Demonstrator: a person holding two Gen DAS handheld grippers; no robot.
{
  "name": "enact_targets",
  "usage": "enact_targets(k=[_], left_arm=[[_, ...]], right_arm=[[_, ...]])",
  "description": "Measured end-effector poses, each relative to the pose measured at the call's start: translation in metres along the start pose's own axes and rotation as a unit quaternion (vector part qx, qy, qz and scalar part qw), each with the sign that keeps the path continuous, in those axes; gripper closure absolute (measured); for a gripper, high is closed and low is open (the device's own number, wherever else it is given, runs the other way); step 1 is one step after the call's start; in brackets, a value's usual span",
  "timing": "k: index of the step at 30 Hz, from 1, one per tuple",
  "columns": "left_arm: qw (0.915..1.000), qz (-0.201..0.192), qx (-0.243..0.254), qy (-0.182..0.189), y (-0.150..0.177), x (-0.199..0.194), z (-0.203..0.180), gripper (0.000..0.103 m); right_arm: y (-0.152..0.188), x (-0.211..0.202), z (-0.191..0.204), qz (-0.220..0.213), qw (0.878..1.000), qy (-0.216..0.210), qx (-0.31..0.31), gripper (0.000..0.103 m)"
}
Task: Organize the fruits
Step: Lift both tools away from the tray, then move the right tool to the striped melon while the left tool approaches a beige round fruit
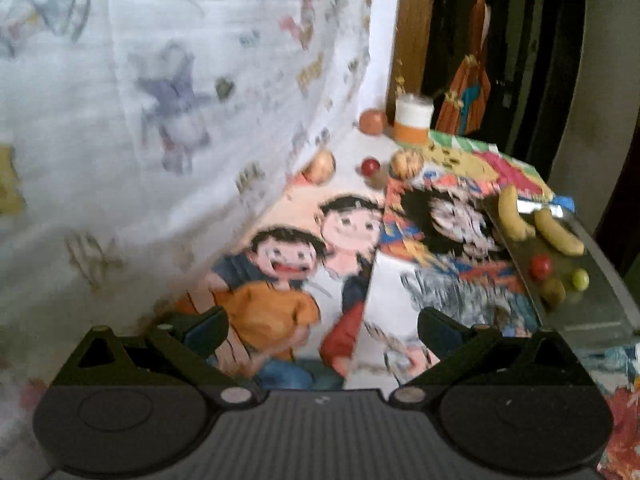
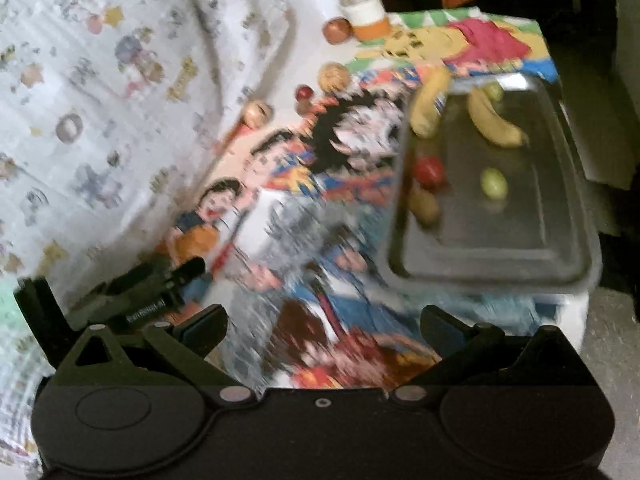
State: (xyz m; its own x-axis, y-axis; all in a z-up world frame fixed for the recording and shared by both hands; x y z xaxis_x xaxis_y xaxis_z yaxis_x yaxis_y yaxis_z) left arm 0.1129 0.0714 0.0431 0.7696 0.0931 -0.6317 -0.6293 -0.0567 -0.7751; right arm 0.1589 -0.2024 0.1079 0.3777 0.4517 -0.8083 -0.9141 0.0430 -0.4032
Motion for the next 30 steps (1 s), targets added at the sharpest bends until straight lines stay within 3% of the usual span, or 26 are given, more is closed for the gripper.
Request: enact_targets(k=[4, 10, 15, 19, 25, 30], left_arm=[[0.9998, -0.016, 0.008, 0.011, -0.02, -0.01, 0.006, 0.0], [0.9959, -0.076, 0.045, 0.021, -0.064, -0.031, 0.003, 0.0], [0.9881, -0.116, 0.099, 0.023, -0.095, -0.03, -0.011, 0.0], [0.982, -0.124, 0.139, 0.033, -0.104, -0.01, -0.022, 0.0], [0.9706, -0.122, 0.202, 0.047, -0.112, 0.033, -0.043, 0.0], [0.9777, -0.079, 0.187, 0.055, -0.112, 0.078, -0.046, 0.0]], right_arm=[[-0.032, -0.015, 0.03, -0.012, 0.999, -0.019, -0.031, 0.001], [-0.106, -0.058, 0.074, -0.059, 0.993, -0.046, -0.089, 0.001], [-0.158, -0.074, 0.101, -0.115, 0.969, -0.064, -0.211, 0.0], [-0.191, -0.054, 0.096, -0.111, 0.946, -0.074, -0.296, 0.0], [-0.22, 0.002, 0.067, -0.098, 0.931, -0.083, -0.343, 0.0], [-0.224, 0.061, 0.052, -0.094, 0.893, -0.065, -0.435, 0.001]])
Point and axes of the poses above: each gripper's, at about its wrist camera, not at the fingertips, and x roughly the way its jaws point, z to its left, y to its underside, the point moved 2 cm from there along x, roughly the way its jaws point, and after that the axes turned 6 degrees about x, right-handed, at the moved point
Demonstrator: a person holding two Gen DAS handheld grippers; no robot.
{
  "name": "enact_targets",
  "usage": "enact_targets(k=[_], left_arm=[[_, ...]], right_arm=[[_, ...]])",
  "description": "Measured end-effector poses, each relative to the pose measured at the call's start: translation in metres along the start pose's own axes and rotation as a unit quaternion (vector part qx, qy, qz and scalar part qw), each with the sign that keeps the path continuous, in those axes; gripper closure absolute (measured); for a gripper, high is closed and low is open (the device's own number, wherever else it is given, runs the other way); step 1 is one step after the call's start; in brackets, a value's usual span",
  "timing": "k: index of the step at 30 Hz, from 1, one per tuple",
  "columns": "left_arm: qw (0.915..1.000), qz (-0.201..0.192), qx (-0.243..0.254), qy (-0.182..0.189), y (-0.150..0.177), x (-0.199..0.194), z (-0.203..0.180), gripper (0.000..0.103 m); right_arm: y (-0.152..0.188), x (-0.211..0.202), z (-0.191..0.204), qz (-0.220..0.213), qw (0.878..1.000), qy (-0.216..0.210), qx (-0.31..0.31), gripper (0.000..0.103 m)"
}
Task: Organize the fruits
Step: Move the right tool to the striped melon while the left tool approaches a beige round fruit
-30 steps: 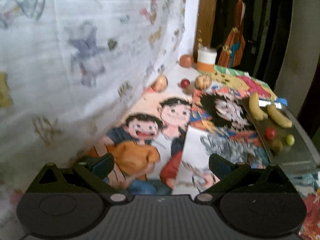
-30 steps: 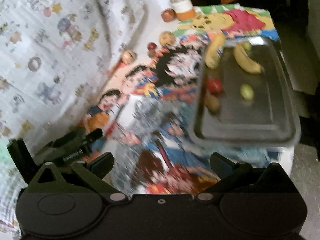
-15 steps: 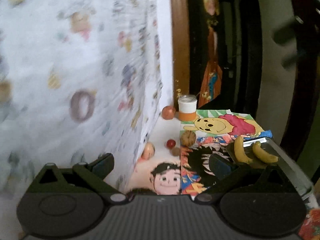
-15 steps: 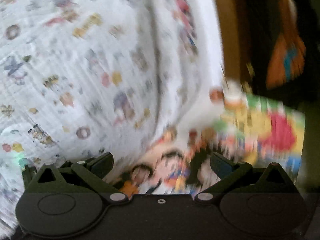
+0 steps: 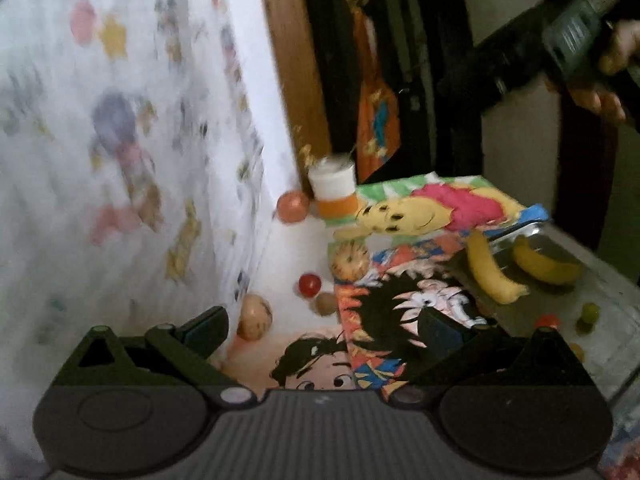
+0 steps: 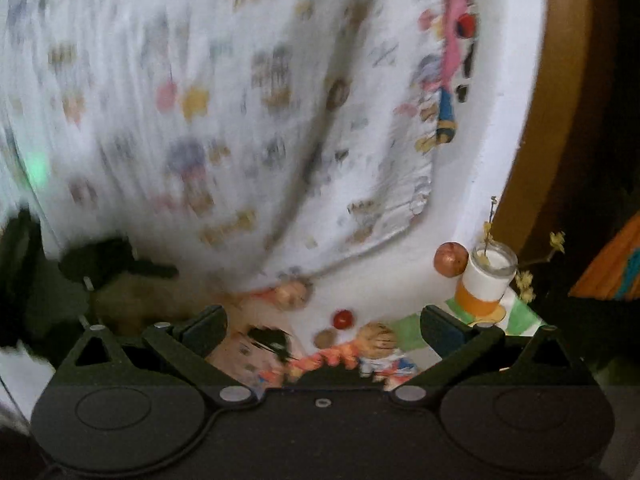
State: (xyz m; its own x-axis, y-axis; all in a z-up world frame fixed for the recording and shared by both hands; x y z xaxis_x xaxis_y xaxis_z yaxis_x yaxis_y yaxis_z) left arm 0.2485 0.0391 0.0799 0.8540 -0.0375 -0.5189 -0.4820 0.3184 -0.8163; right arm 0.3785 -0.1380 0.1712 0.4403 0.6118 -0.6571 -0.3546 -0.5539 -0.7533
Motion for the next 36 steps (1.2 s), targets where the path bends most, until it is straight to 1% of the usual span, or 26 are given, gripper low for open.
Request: enact_targets(k=[4, 6, 8, 13, 15, 18, 20, 22, 25, 27, 29, 31, 36], left_arm=[[0.998, 0.022, -0.059, -0.005, 0.009, 0.032, 0.012, 0.0], [0.9953, 0.028, -0.092, -0.013, 0.014, 0.047, 0.019, 0.0], [0.9911, 0.032, -0.127, -0.024, 0.017, 0.058, 0.022, 0.0], [0.9738, 0.034, -0.22, -0.045, 0.019, 0.085, 0.027, 0.0], [0.9658, 0.034, -0.252, -0.052, 0.021, 0.096, 0.031, 0.0], [0.9557, 0.032, -0.285, -0.064, 0.021, 0.111, 0.037, 0.0], [0.9476, 0.031, -0.309, -0.074, 0.024, 0.119, 0.042, 0.001], [0.9387, 0.032, -0.334, -0.08, 0.028, 0.127, 0.045, 0.003], [0.9278, 0.031, -0.36, -0.093, 0.033, 0.135, 0.049, 0.008], [0.9178, 0.032, -0.382, -0.105, 0.036, 0.141, 0.052, 0.012], [0.9089, 0.029, -0.402, -0.107, 0.038, 0.147, 0.054, 0.013], [0.9045, 0.027, -0.41, -0.114, 0.038, 0.154, 0.054, 0.013], [0.8973, 0.028, -0.419, -0.137, 0.035, 0.167, 0.052, 0.017]], right_arm=[[0.024, 0.048, -0.004, 0.03, 0.995, 0.014, -0.089, 0.001], [0.036, 0.069, -0.006, 0.045, 0.992, 0.019, -0.118, 0.001], [0.045, 0.088, -0.009, 0.06, 0.99, 0.019, -0.13, 0.002], [0.059, 0.129, -0.02, 0.084, 0.988, 0.017, -0.126, 0.004], [0.061, 0.141, -0.023, 0.088, 0.989, 0.016, -0.118, 0.007], [0.062, 0.156, -0.027, 0.088, 0.989, 0.024, -0.119, 0.008], [0.064, 0.165, -0.029, 0.088, 0.988, 0.034, -0.125, 0.01], [0.065, 0.173, -0.031, 0.086, 0.988, 0.036, -0.126, 0.012], [0.068, 0.182, -0.035, 0.084, 0.988, 0.034, -0.123, 0.014], [0.069, 0.186, -0.037, 0.081, 0.989, 0.032, -0.123, 0.015], [0.069, 0.19, -0.04, 0.079, 0.989, 0.03, -0.119, 0.016], [0.068, 0.194, -0.043, 0.077, 0.99, 0.026, -0.112, 0.017], [0.069, 0.205, -0.052, 0.076, 0.992, 0.018, -0.104, 0.023]])
Point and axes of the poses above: each gripper's, at about its wrist camera, not at the fingertips, and x roughly the way its jaws point, z to its left, y to its underside, the point moved 2 cm from there along x, roughly the way its jaws point, and after that the axes turned 6 degrees about x, right-handed, at the moved point
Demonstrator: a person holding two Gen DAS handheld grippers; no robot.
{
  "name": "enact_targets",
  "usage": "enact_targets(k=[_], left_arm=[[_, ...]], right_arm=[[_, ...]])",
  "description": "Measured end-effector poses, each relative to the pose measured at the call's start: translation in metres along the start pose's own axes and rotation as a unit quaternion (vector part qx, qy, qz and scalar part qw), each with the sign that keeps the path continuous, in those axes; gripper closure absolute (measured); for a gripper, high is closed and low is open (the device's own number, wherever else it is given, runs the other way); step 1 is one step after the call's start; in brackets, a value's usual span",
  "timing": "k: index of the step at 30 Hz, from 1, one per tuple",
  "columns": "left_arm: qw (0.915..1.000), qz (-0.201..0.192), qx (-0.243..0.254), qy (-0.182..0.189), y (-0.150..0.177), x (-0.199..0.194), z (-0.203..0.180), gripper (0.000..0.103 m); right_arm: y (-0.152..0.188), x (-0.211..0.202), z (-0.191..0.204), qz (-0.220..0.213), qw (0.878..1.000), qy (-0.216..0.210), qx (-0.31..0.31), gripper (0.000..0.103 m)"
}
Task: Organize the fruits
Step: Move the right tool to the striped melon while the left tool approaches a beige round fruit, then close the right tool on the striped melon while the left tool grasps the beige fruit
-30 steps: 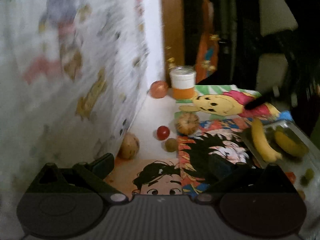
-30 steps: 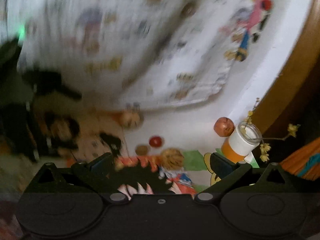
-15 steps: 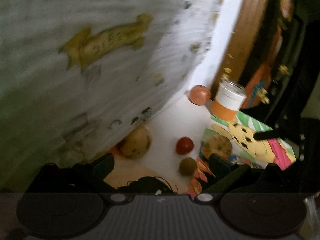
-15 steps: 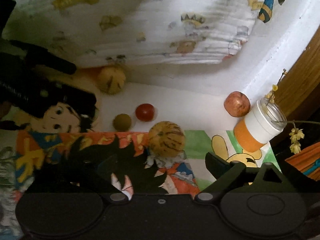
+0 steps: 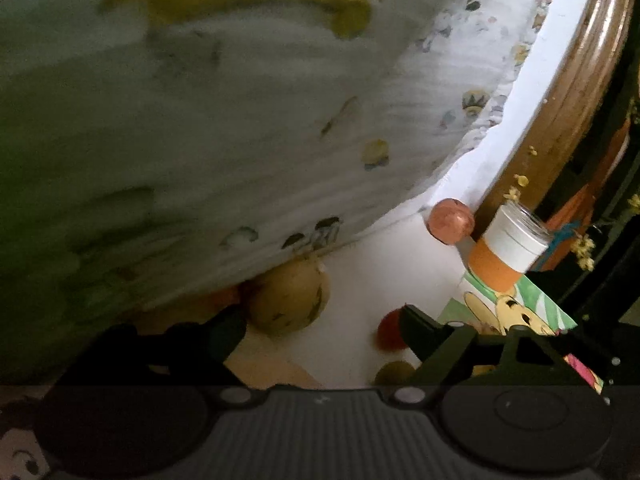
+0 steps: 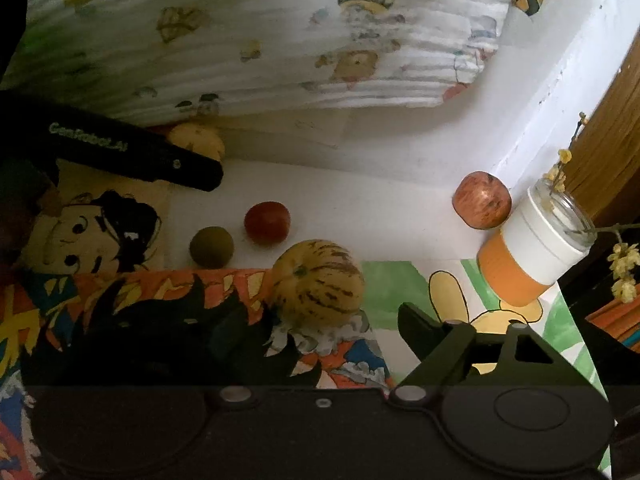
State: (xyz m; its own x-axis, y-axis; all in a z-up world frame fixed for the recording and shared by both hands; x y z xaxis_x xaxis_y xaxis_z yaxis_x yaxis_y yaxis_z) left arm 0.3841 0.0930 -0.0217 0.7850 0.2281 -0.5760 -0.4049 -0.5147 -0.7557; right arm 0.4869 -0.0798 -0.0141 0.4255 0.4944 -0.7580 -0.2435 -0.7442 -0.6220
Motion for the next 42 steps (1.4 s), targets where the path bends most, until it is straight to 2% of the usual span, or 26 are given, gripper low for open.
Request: enact_targets(k=[7, 14, 16, 21, 31, 42], left_arm=[[0.9992, -0.013, -0.024, -0.028, -0.002, 0.011, -0.002, 0.024], [0.9973, -0.018, -0.041, -0.058, -0.002, 0.014, -0.002, 0.042], [0.9969, -0.018, -0.042, -0.064, -0.002, 0.015, -0.001, 0.046], [0.9966, -0.018, -0.046, -0.066, -0.003, 0.014, 0.001, 0.046], [0.9983, 0.003, -0.041, -0.041, 0.001, 0.003, 0.003, 0.047], [0.9991, 0.028, -0.031, 0.006, 0.021, -0.029, 0.007, 0.047]], right_arm=[[-0.001, 0.014, -0.007, -0.009, 1.0, -0.015, 0.006, 0.029], [-0.004, 0.019, -0.006, -0.021, 0.999, -0.028, 0.002, 0.046], [-0.004, 0.02, -0.005, -0.022, 0.999, -0.028, 0.0, 0.046], [-0.004, 0.021, -0.005, -0.026, 0.999, -0.026, 0.012, 0.046], [0.005, 0.008, -0.009, -0.029, 0.998, -0.035, 0.052, 0.047], [0.018, -0.033, 0.005, -0.034, 0.995, -0.048, 0.081, 0.047]])
Point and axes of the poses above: each gripper's, at about its wrist camera, not at the fingertips, and x roughly the way its jaws point, z to its left, y to its underside, the point moved 2 cm from there along x, roughly the way its jaws point, and after that the axes turned 6 degrees about x, right-handed, at the moved point
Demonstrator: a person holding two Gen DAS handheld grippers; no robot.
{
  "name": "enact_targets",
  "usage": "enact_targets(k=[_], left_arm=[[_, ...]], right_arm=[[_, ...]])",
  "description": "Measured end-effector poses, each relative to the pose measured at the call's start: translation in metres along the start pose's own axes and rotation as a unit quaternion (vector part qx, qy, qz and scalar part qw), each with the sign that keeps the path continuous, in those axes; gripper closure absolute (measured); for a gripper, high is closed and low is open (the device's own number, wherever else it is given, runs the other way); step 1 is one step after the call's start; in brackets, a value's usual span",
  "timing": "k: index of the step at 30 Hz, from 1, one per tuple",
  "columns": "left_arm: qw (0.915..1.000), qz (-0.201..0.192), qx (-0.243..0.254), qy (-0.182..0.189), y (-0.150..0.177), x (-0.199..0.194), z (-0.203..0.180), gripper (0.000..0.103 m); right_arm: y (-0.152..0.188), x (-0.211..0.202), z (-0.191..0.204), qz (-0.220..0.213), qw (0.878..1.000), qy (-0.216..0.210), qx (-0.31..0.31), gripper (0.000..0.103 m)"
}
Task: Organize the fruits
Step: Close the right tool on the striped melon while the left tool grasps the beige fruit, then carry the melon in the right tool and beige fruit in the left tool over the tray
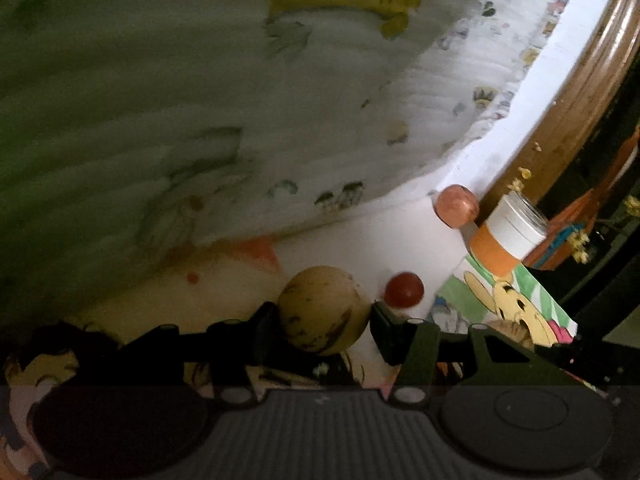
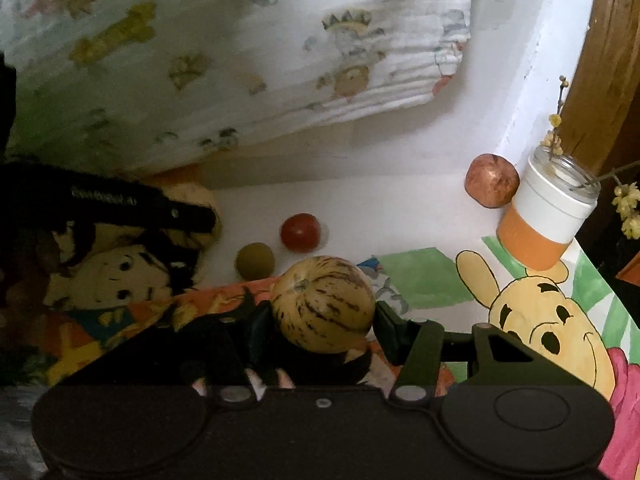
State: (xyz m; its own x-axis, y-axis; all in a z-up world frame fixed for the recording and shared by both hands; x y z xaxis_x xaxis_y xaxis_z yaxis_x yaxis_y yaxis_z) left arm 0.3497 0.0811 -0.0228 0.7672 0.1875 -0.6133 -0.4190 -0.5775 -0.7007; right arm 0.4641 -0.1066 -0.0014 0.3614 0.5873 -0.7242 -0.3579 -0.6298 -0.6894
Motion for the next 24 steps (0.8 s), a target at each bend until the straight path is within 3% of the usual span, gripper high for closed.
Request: enact_targets(k=[3, 13, 24], left_arm=[[0.9994, 0.014, 0.014, 0.03, 0.007, -0.009, 0.003, 0.047], [0.9952, 0.026, 0.059, 0.074, 0.021, -0.051, -0.002, 0.047], [0.988, 0.027, 0.091, 0.122, 0.042, -0.104, -0.024, 0.047]], right_arm=[[0.0, -0.015, 0.007, -0.005, 1.0, -0.003, 0.006, 0.047], [0.01, -0.072, 0.034, -0.03, 0.999, 0.016, 0.021, 0.047], [0.056, -0.157, 0.052, -0.04, 0.992, 0.085, 0.087, 0.047]])
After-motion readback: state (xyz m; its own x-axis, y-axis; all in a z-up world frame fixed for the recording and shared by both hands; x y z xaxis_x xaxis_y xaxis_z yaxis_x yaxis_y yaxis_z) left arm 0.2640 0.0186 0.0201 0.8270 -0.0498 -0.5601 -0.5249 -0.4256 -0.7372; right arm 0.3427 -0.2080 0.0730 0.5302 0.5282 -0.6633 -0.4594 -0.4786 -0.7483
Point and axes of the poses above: each gripper's, at about its wrist camera, not at the fingertips, and x roughly the way its jaws point, z to its left, y to its underside, the point moved 2 cm from there along x, roughly the way its jaws point, and after that the axes turned 6 degrees about x, right-handed, at the moved point
